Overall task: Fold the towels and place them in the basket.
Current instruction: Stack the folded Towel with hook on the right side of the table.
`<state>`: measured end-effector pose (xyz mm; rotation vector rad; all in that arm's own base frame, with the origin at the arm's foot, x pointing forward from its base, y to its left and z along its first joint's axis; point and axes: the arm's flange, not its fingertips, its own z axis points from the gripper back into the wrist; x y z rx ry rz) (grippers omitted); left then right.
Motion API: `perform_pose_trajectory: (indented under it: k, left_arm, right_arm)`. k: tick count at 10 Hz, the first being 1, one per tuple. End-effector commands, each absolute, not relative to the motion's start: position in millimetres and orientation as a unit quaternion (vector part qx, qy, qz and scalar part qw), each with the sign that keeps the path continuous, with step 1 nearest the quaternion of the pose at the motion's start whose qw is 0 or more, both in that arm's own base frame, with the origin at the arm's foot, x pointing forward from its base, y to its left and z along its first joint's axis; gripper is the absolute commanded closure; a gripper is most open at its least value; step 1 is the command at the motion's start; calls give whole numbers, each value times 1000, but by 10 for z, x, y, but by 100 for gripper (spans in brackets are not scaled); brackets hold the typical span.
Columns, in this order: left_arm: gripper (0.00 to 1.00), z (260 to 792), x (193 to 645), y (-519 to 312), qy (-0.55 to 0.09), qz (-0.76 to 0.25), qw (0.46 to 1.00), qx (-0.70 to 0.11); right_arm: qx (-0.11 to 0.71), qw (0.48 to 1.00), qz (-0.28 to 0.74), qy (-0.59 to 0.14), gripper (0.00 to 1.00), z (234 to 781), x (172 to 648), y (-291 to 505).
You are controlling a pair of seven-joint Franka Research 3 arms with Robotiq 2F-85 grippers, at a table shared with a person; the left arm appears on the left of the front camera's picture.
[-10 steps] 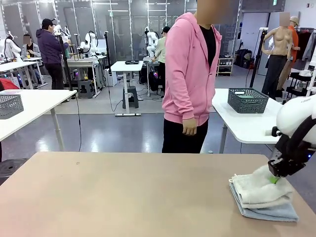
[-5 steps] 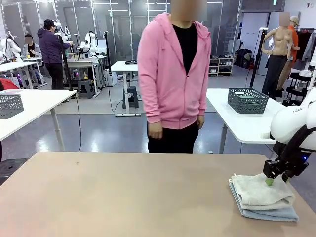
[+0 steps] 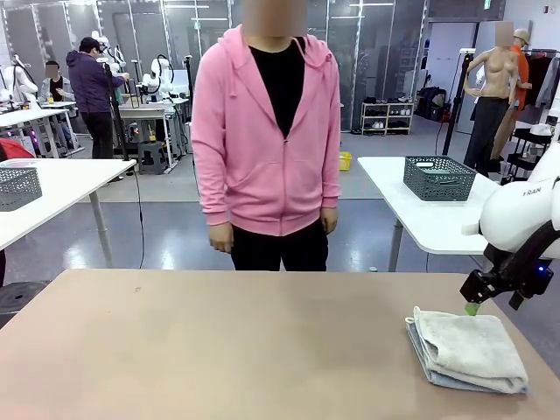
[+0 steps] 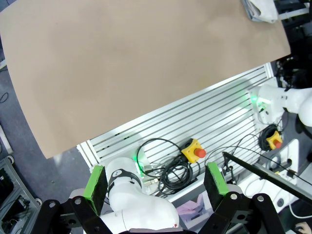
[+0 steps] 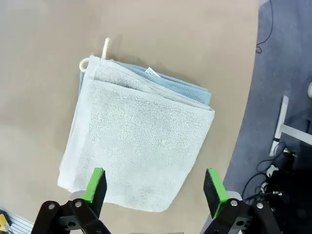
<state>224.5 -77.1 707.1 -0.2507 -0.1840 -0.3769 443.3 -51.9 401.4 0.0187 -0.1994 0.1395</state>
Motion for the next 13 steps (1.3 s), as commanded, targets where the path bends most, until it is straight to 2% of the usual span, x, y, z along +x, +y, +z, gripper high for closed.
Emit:
perform_pose_trajectory:
  k: [1, 3, 13]
  left_arm:
    - [0, 7056, 2228, -772, -91, -195, 968, -126]
    - [0, 7056, 2228, -772, -91, -195, 968, -126]
    - [0, 7056, 2228, -772, -91, -195, 968, -126]
  right_arm:
    - [-15, 993, 54, -109, 0, 4059, 4460, -442]
    - [4, 992, 69, -104, 0, 4054, 4442, -490]
    - [4, 992, 69, -104, 0, 4054, 4442, -490]
